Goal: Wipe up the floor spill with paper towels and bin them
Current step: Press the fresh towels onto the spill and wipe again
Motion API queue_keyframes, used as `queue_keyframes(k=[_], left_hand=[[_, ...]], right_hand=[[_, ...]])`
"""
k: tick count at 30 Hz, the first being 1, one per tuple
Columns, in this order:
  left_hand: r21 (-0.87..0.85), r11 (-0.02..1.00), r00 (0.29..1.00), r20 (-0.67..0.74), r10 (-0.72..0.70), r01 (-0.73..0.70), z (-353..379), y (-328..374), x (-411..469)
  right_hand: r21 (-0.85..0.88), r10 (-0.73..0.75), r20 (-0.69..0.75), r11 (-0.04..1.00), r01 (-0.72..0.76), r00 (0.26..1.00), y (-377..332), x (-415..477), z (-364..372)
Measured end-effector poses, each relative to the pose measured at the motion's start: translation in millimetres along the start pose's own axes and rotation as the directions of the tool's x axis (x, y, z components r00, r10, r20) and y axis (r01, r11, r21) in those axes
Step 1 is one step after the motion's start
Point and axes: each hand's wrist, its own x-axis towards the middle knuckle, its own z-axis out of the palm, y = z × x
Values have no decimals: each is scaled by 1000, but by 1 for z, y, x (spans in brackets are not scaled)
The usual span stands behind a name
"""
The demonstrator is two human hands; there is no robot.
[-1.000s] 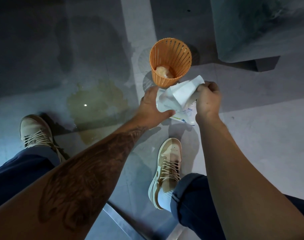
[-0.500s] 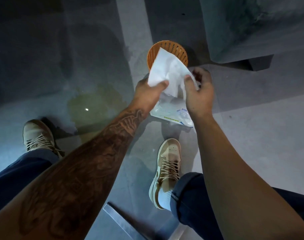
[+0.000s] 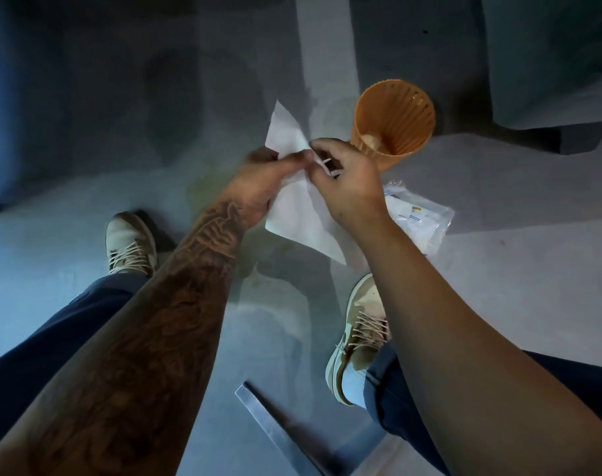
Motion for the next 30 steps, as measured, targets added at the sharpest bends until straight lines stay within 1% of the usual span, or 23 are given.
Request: queue_keyframes(k=[1, 3, 7, 9, 10, 12, 14, 18, 24, 26, 28, 30], left_hand=[[19, 1000, 1000, 20, -11, 10, -9, -3, -3], [58, 998, 999, 7, -40, 40, -30, -12, -5], [64, 994, 994, -66, -89, 93, -65, -22, -12], [118, 987, 989, -112, -99, 112, -79, -24, -17], [146, 980, 984, -141, -112, 132, -87, -26, -19], [146, 974, 973, -177, -149, 175, -103, -31, -22], [171, 967, 968, -200, -154, 189, -120, -36, -27], [249, 943, 956, -245, -160, 221, -149, -45, -36], [163, 964, 957, -238, -168, 210, -174, -53, -43], [155, 965, 954, -246, -170, 212, -181, -53, -45], [181, 960, 949, -269, -162, 215, -188, -54, -48], [197, 954, 936, -317, -154, 224, -198, -57, -51]], right_hand=[[48, 27, 12, 998, -28, 1000, -1, 0, 6], [111, 80, 12, 991, -80, 997, -5, 0, 16], [184, 222, -29, 959, -213, 975, -11, 6, 33], [203, 297, -35, 937, -284, 954, -12, 10, 36], [210, 324, -29, 927, -311, 946, -12, 12, 36], [233, 371, 14, 902, -364, 929, -13, 16, 37], [224, 408, 55, 884, -409, 911, -13, 21, 39], [157, 383, 97, 906, -394, 919, -16, 27, 45], [-38, 378, 69, 926, -376, 923, -27, 28, 56], [-89, 359, 33, 931, -355, 933, -33, 25, 60], [-92, 355, 0, 931, -354, 935, -38, 24, 61], [-9, 387, -20, 922, -387, 922, -45, 24, 61]])
